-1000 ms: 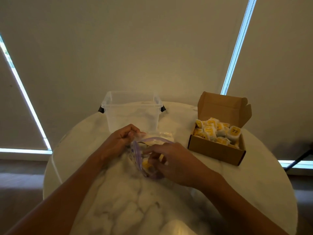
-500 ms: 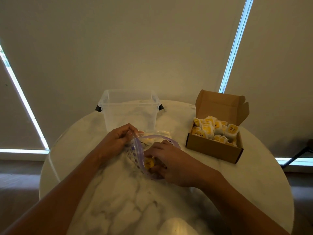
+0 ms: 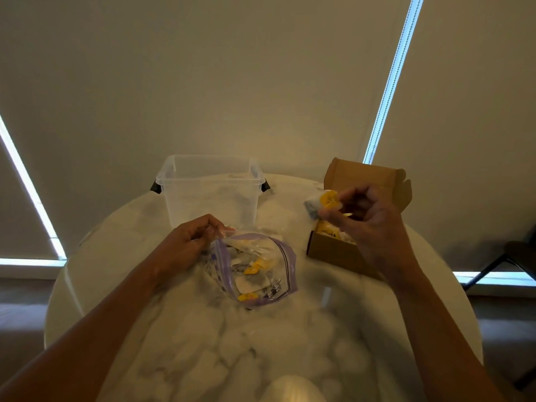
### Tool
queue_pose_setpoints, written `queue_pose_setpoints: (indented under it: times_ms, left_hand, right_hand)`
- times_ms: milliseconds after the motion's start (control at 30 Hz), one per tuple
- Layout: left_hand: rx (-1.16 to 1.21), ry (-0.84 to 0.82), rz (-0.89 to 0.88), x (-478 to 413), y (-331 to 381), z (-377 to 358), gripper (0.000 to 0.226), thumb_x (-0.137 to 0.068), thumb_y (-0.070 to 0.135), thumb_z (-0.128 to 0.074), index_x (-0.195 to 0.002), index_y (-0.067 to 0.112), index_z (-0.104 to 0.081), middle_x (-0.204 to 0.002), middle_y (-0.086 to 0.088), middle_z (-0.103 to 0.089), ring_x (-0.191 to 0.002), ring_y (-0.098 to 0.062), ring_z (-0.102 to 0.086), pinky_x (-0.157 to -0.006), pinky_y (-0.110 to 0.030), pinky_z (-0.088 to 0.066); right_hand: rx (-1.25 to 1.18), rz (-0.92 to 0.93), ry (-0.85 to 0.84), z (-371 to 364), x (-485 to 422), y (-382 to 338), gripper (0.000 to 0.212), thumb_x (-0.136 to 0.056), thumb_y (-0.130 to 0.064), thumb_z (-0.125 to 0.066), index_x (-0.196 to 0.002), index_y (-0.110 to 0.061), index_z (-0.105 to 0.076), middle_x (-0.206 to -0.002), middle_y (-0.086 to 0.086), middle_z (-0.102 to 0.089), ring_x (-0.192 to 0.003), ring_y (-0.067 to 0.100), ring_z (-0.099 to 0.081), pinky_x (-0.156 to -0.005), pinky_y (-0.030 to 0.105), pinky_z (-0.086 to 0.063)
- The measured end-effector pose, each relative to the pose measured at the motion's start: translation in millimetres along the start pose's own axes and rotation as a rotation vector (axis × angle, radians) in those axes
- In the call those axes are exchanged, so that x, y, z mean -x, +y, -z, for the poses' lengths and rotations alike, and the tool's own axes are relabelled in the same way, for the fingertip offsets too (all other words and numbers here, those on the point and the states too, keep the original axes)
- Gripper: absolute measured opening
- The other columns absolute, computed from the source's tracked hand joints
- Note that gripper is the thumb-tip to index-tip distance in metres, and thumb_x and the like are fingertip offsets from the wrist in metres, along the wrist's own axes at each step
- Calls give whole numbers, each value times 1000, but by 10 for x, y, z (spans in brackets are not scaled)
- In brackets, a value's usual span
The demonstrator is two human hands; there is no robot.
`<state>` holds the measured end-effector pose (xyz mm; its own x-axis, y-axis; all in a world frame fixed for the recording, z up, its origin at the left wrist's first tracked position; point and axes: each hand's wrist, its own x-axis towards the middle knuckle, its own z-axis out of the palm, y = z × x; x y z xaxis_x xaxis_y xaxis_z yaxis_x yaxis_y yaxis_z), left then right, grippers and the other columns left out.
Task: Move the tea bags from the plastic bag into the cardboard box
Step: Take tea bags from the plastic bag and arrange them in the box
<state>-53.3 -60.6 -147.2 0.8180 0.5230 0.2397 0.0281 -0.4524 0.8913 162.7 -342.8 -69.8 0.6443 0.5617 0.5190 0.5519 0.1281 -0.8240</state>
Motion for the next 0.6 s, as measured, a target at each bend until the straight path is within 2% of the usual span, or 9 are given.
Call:
queue_pose_setpoints:
  times_ms: [100, 267, 367, 467, 533, 600]
  left_hand:
    - [11, -1, -1, -3, 0, -7, 22, -118, 15, -51, -110, 15, -71, -129, 7, -81, -127, -17, -73, -114, -61, -54]
    - [14, -3, 4, -1, 24, -29, 26, -117, 13, -51, -105, 20, -73, -128, 9, -81, -125, -12, -74, -115, -55, -54]
    - [64, -15, 17, 15, 49, -51, 33, -116, 11, -52, -98, 26, -75, -128, 7, -81, -124, -15, -75, -113, -55, -56]
    - [99, -11, 21, 16, 48, -57, 30, -115, 9, -53, -99, 22, -75, -129, 4, -81, -124, -19, -75, -112, -58, -56]
    - [109, -16, 16, 12, 31, -46, 25, -115, 7, -52, -104, 15, -73, -132, 2, -80, -126, -22, -75, -113, -60, -55]
    - [112, -28, 8, 3, 14, -36, 25, -115, 5, -52, -104, 15, -72, -133, 1, -80, -129, -23, -74, -115, -61, -53]
  right_hand:
    - [175, -20, 181, 239, -59, 222, 28, -82, -29, -90, -103, -21, -74, -100, -7, -78, -91, 8, -76, -70, 23, -62]
    - [425, -23, 289, 497, -133, 526, 11, -93, -27, -81, -104, -27, -79, -98, -7, -77, -89, 4, -71, -74, 10, -52]
    - [435, -32, 297, 515, -175, 578, 10, -99, -22, -75, -106, -28, -73, -101, -9, -75, -91, 2, -69, -79, 20, -56]
    - [468, -44, 246, 518, -218, 590, 18, -99, -18, -74, -110, -28, -64, -102, -7, -70, -90, 6, -68, -73, 15, -51]
    - [496, -54, 207, 533, -242, 620, 17, -99, -16, -74, -110, -27, -65, -101, -6, -71, -89, 6, -68, -72, 14, -52]
    - [538, -55, 165, 544, -247, 653, 17, -100, -14, -71, -113, -25, -71, -103, -8, -72, -89, -1, -66, -72, 7, -49]
